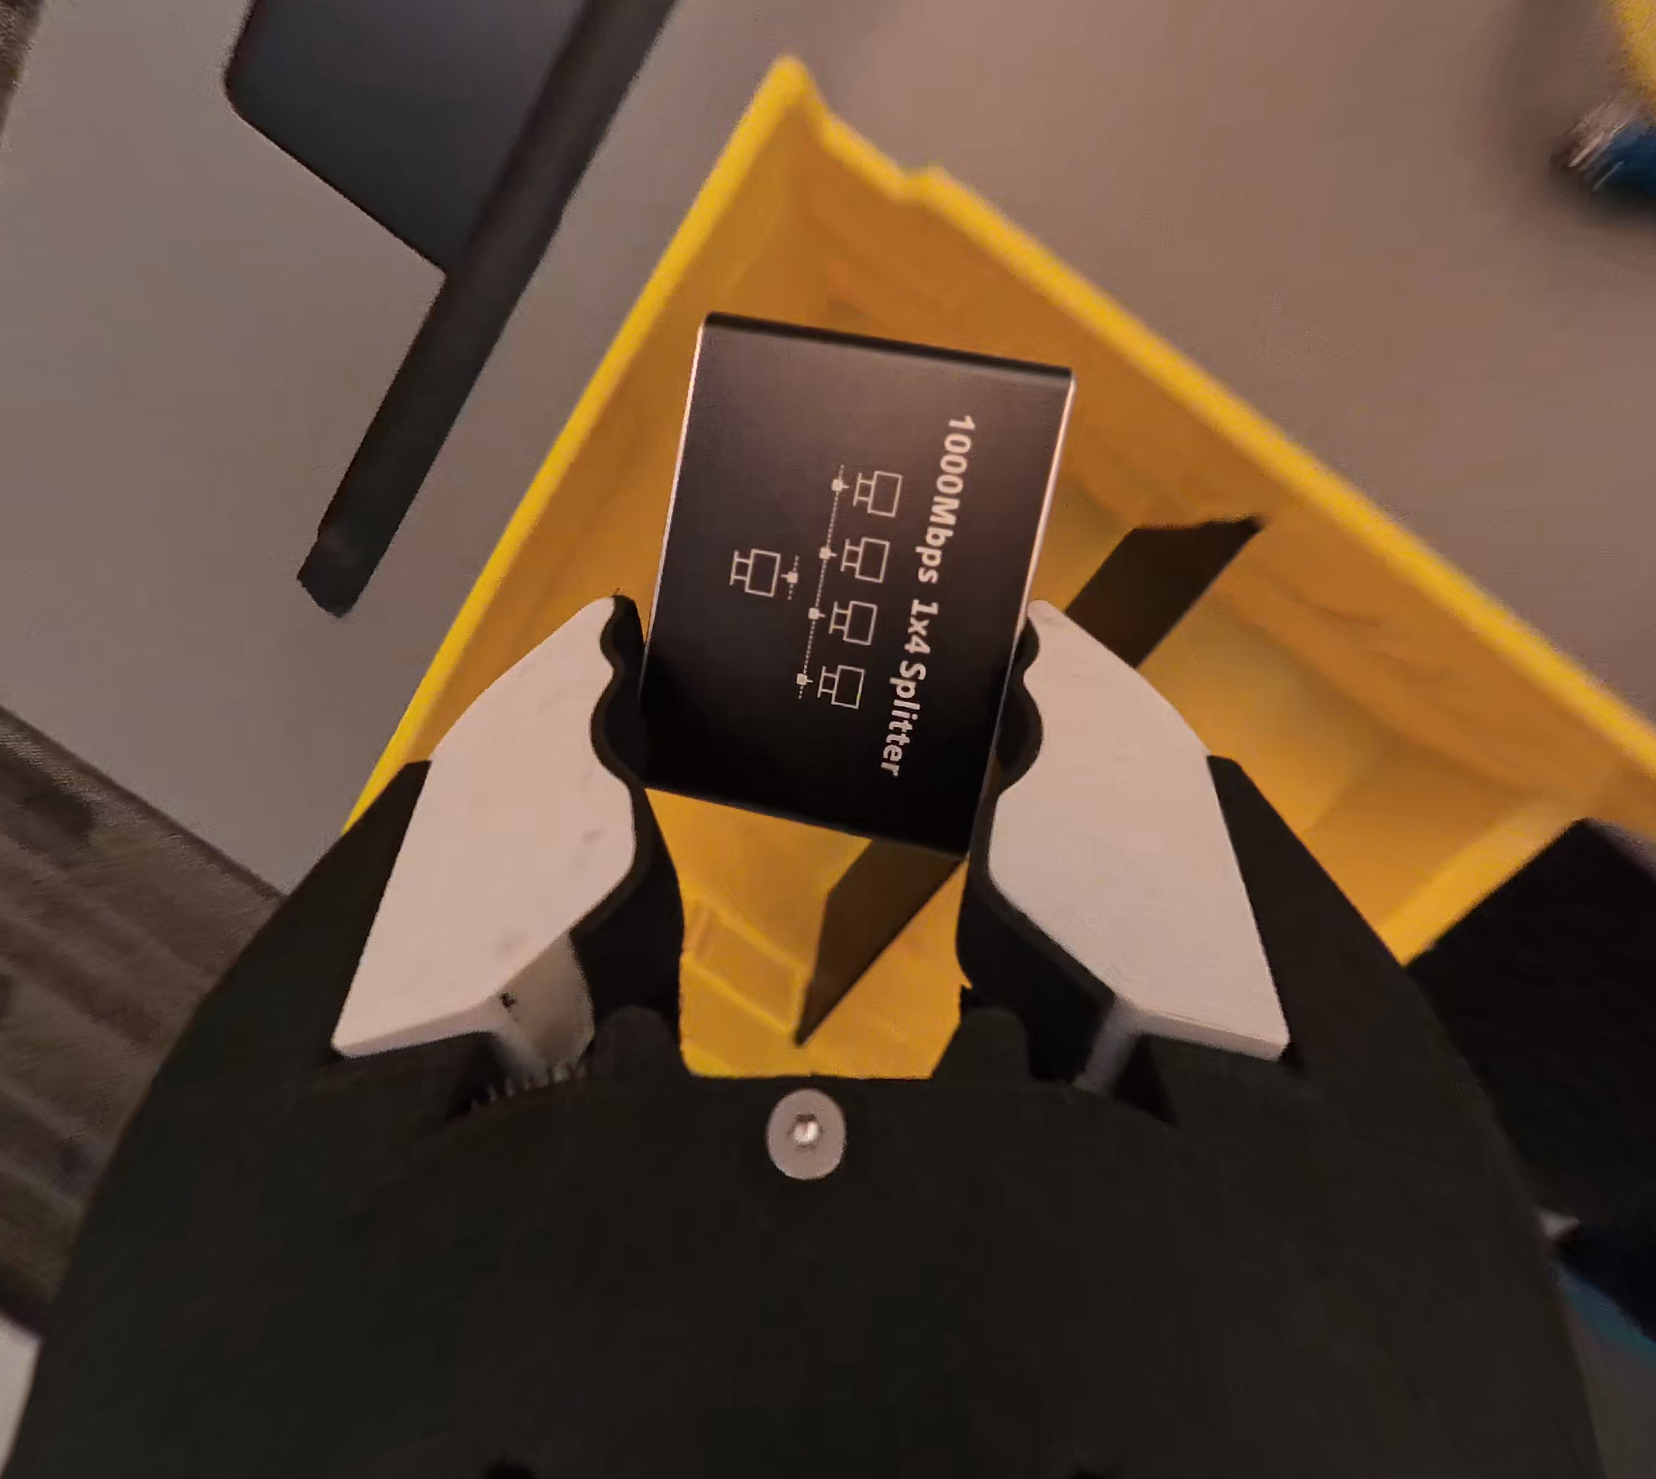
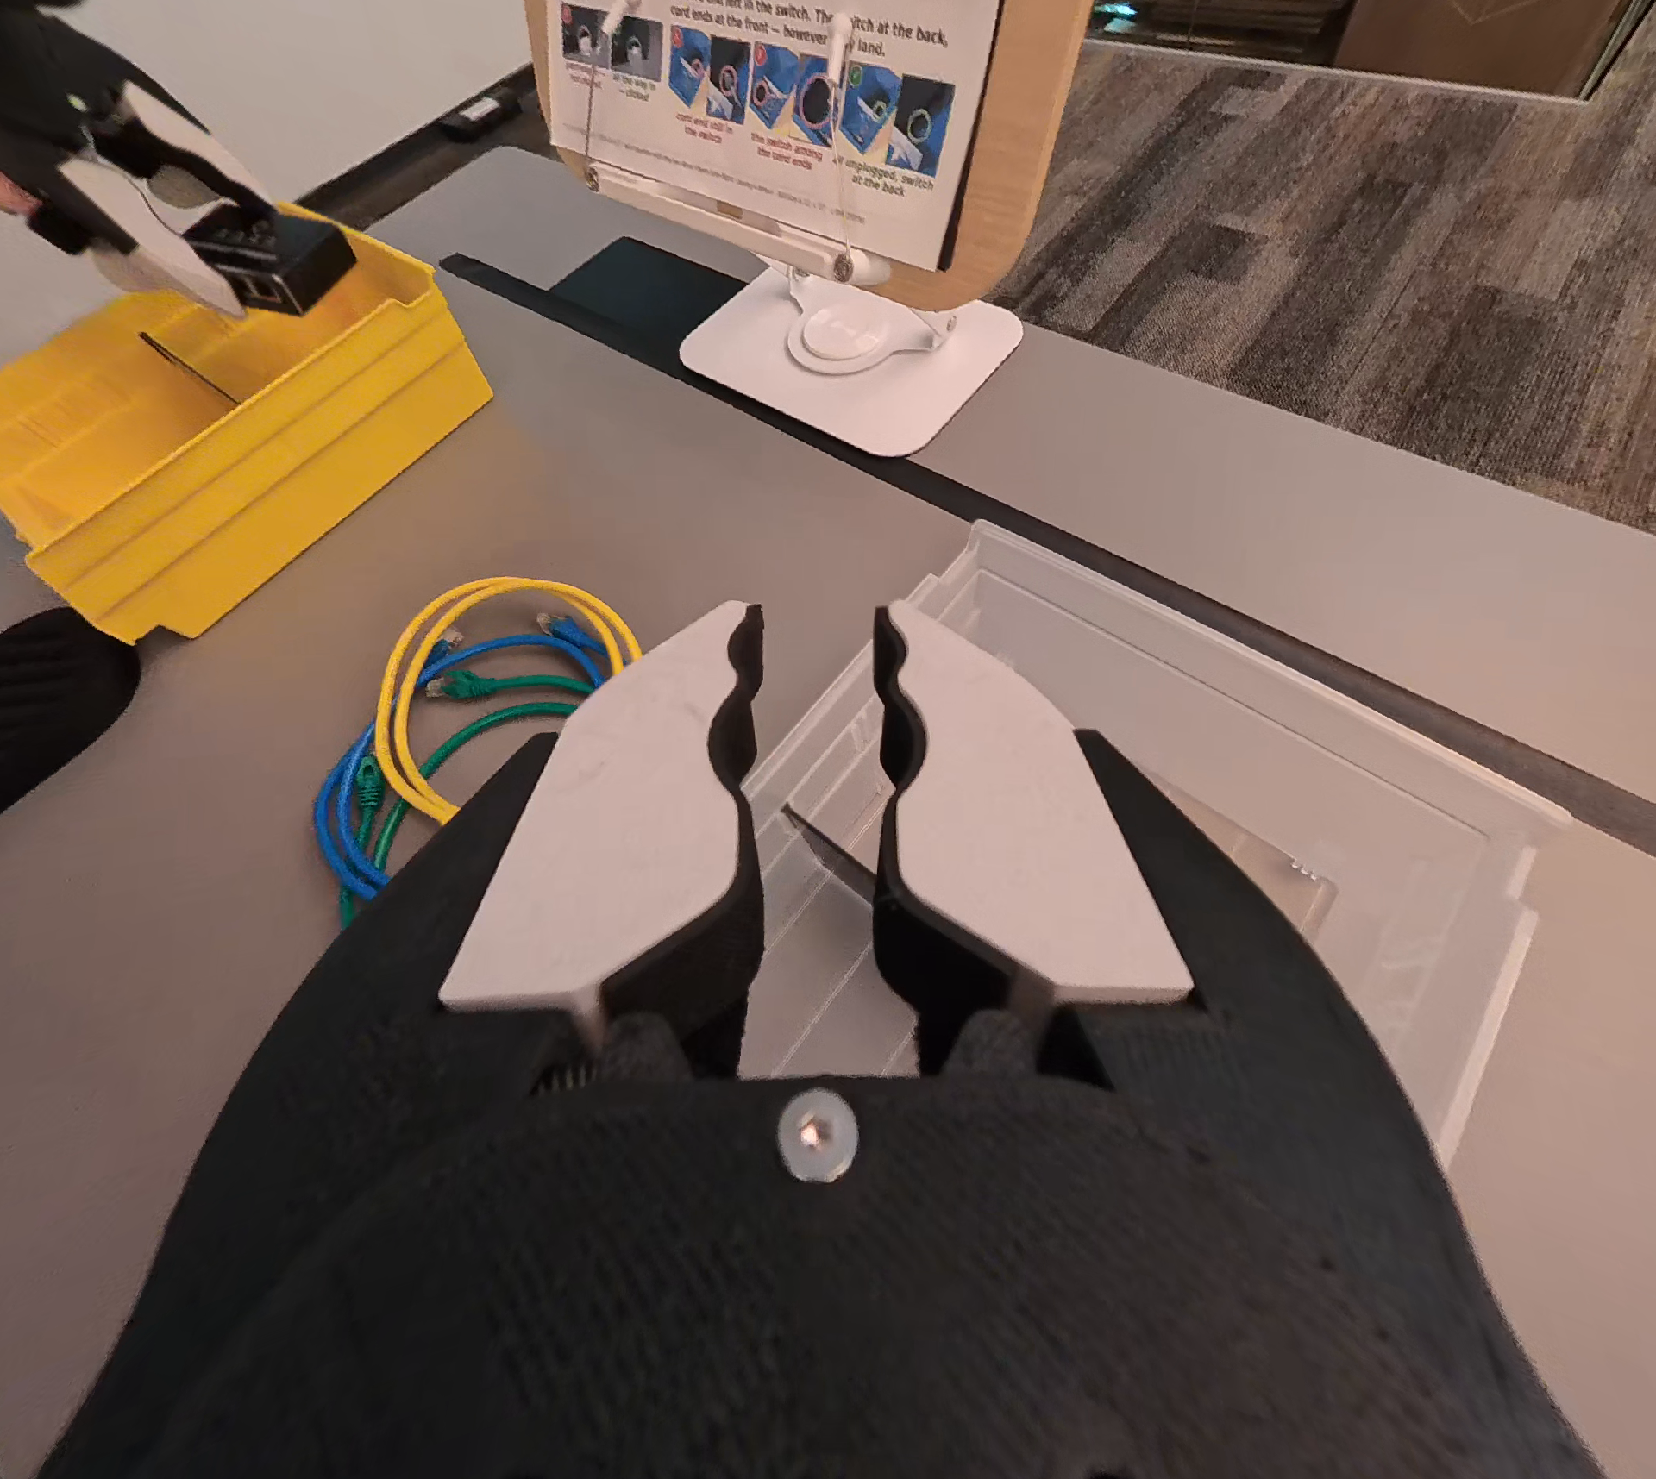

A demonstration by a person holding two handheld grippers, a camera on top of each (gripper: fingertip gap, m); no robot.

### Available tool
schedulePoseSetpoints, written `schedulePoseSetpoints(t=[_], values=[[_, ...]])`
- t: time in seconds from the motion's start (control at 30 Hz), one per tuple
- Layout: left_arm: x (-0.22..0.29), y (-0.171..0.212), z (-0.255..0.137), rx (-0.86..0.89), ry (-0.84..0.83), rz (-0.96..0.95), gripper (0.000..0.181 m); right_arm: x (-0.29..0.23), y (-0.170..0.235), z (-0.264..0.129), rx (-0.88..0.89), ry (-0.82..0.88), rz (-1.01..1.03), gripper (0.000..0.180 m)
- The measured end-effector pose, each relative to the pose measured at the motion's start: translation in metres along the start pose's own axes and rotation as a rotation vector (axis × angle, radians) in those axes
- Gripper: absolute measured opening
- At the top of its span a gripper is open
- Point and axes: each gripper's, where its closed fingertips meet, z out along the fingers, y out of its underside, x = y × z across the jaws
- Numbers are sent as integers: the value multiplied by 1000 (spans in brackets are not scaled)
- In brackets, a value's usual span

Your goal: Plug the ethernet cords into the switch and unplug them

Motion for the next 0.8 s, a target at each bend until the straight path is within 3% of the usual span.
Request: schedulePoseSetpoints(t=[0.03, 0.23, 0.33, 0.4, 0.5, 0.8], values=[[7, -10, -8, 39, 8, -37, 77, -2, -1, -1, 4, -2, -6, 24], [90, -89, -26, 276, 165, -177, 77, -16, -10, -10, 45, -32, -35, 24], [126, -119, -7, 287, 188, -250, 77, -23, -15, -17, 69, -53, -46, 24], [133, -131, 14, 252, 109, -267, 77, -25, -17, -23, 83, -62, -49, 24], [134, -135, 52, 154, -2, -286, 77, -28, -21, -33, 114, -78, -52, 24], [131, -109, 139, -48, -42, -368, 77, -37, -26, -56, 181, -202, -4, 24]])
